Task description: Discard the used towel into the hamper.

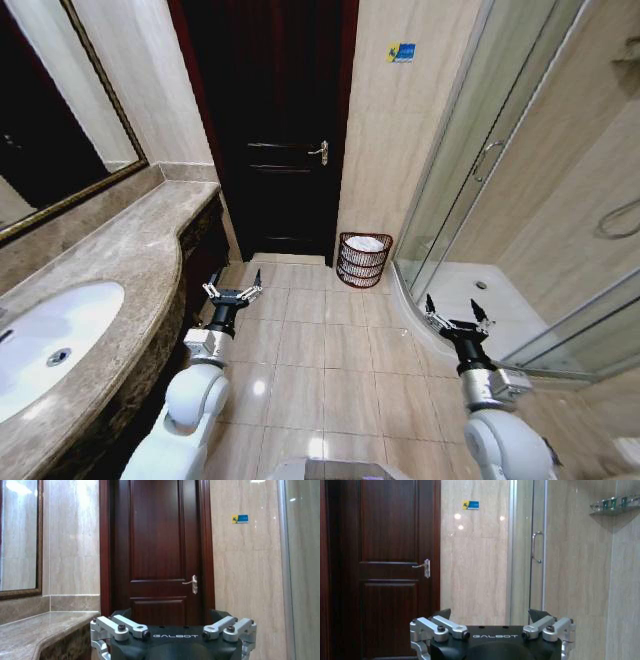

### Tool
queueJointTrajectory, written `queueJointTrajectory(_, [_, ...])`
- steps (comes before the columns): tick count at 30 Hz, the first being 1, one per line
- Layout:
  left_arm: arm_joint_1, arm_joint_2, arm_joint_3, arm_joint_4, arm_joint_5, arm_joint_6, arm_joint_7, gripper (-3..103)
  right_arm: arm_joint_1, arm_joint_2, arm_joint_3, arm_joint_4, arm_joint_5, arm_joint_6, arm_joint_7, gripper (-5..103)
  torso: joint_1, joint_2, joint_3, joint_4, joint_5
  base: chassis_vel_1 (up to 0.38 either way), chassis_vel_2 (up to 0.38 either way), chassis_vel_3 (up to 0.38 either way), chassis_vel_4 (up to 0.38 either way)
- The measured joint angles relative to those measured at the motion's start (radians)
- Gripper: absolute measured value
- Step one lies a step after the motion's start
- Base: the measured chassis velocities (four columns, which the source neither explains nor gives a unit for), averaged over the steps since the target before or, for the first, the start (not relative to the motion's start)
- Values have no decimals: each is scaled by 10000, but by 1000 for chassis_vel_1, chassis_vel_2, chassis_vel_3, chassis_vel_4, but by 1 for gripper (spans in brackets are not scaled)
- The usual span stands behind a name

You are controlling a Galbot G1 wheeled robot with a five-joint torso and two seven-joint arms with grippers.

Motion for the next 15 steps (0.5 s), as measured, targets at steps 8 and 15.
queueJointTrajectory(8, [5,-1,-3,-6,6,-9,0,100,1,-3,0,0,1,0,8,100,0,0,0,0,0,0,0,0,0])
queueJointTrajectory(15, [10,-3,-3,-10,9,-14,1,100,1,-5,-1,-2,3,1,12,100,0,0,0,0,0,0,0,0,0])
